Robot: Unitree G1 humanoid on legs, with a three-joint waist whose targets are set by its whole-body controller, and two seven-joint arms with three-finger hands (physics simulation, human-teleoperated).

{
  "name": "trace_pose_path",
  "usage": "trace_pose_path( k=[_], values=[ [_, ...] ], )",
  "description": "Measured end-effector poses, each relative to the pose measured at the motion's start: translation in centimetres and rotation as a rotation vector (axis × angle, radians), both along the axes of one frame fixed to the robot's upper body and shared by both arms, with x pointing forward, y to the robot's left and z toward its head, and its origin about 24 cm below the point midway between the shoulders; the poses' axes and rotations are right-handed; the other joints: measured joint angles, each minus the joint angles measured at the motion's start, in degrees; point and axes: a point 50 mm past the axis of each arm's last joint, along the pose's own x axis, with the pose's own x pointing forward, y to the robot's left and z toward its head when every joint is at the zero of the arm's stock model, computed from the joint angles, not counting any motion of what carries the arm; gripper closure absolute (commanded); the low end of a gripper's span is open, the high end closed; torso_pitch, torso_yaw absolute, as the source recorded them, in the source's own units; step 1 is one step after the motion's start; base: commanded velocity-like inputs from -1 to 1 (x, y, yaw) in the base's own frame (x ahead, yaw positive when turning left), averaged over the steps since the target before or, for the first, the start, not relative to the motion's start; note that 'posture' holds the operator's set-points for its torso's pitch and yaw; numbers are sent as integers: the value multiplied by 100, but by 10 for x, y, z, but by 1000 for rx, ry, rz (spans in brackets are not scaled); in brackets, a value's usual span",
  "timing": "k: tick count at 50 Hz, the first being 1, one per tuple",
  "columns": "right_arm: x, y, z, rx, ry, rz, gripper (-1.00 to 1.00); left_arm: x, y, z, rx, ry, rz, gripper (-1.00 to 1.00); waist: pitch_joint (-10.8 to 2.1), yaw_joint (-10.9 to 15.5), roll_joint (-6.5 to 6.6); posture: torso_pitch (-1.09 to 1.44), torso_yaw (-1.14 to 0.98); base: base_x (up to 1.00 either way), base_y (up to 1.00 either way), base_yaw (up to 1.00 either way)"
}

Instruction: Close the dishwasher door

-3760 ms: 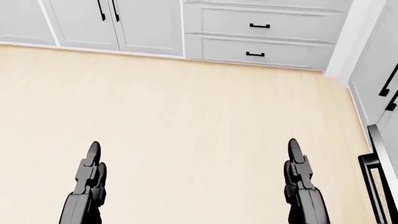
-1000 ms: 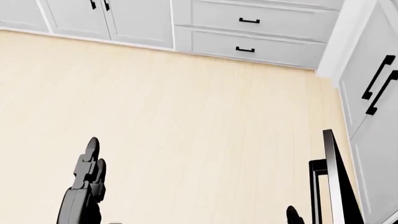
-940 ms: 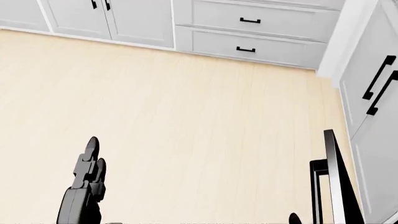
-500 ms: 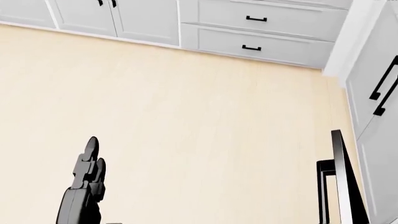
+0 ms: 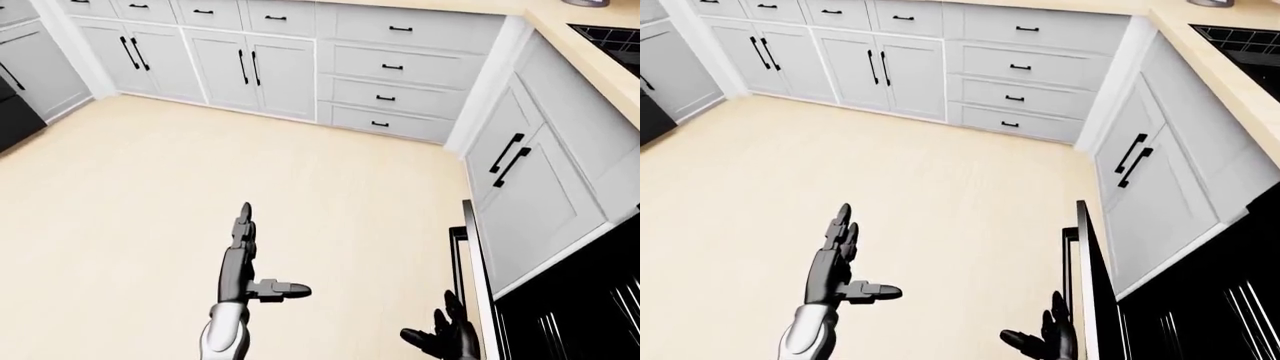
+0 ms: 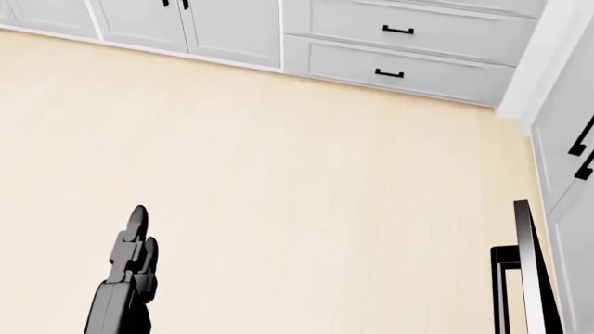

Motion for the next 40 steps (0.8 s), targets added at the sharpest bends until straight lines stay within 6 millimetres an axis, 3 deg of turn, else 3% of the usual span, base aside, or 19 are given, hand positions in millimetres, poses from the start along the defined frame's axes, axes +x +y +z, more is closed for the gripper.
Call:
trace_pose_path(
  k=[40],
  values=[
    [-1,-4,0,-147,61,-47,-100,0,0,2,-1,-3,2,-100,-2,78,56,0,0,0,0,0]
  ],
)
